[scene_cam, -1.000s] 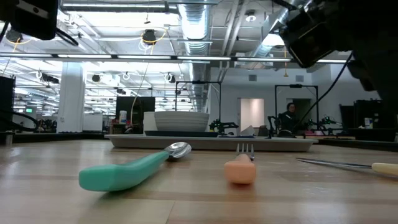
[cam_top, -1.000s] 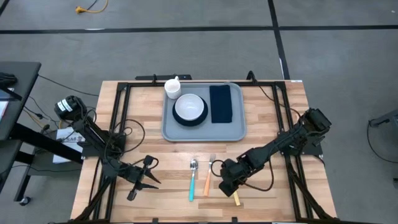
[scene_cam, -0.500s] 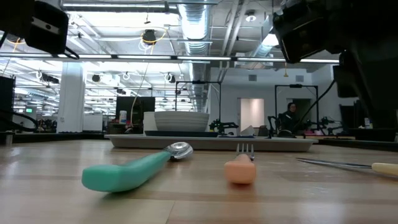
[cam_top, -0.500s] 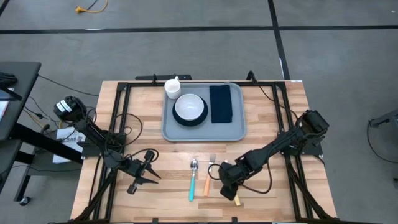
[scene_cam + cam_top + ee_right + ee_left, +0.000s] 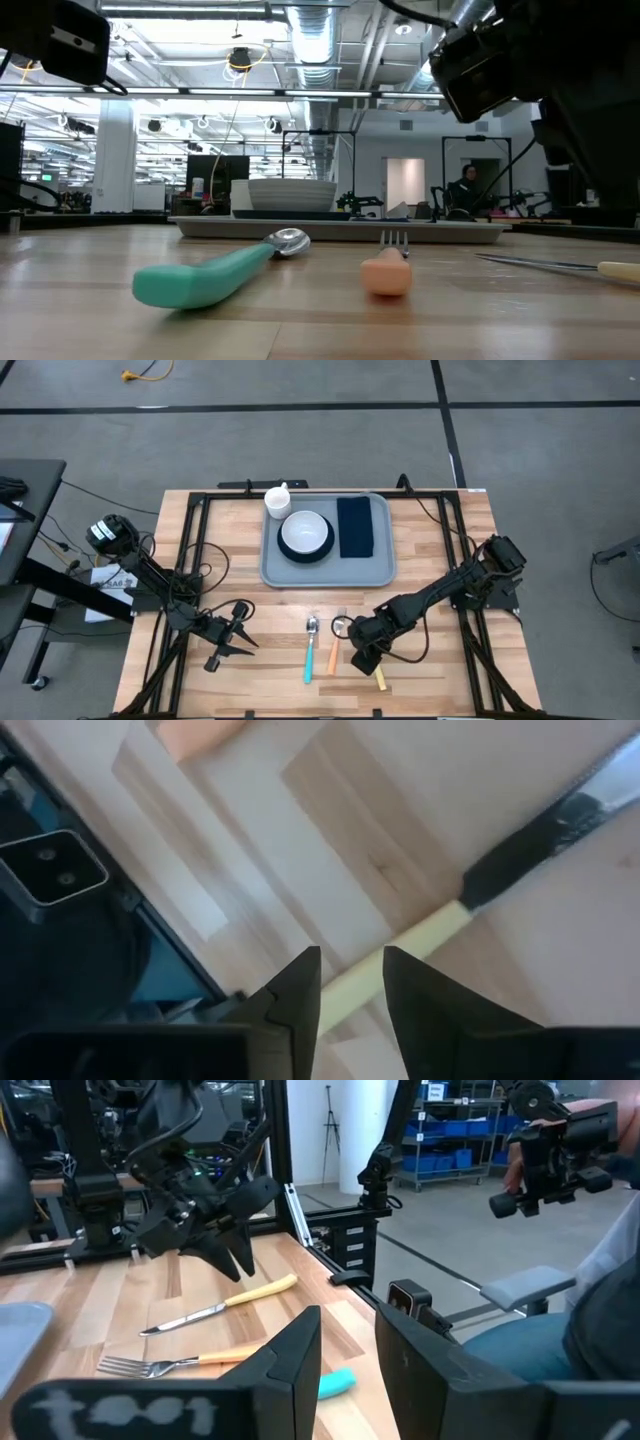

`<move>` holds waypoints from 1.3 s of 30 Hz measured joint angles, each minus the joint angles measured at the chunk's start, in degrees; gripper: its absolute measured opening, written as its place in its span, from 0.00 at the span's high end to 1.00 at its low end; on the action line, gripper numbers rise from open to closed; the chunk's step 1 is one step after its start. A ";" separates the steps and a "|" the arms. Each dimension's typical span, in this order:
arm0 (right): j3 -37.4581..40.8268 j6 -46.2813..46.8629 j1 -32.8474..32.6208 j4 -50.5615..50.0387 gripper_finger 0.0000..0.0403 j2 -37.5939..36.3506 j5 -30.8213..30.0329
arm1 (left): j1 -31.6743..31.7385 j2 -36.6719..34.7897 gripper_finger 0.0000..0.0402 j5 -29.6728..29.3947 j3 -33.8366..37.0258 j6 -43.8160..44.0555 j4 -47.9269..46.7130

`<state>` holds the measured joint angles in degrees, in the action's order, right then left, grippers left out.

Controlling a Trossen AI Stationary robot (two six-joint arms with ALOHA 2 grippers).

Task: Set up tray
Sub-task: Put the orange fork on the blue napkin to the right of the green plate

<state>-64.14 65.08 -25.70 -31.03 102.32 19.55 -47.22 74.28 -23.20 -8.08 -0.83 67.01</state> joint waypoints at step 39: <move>0.00 8.61 5.96 8.93 0.63 0.00 -3.82 | 0.00 0.00 0.78 -0.04 -0.02 -1.17 -0.05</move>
<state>-64.14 73.69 -19.74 -22.11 102.32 15.73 -47.22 74.28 -23.24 -8.10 -2.00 66.96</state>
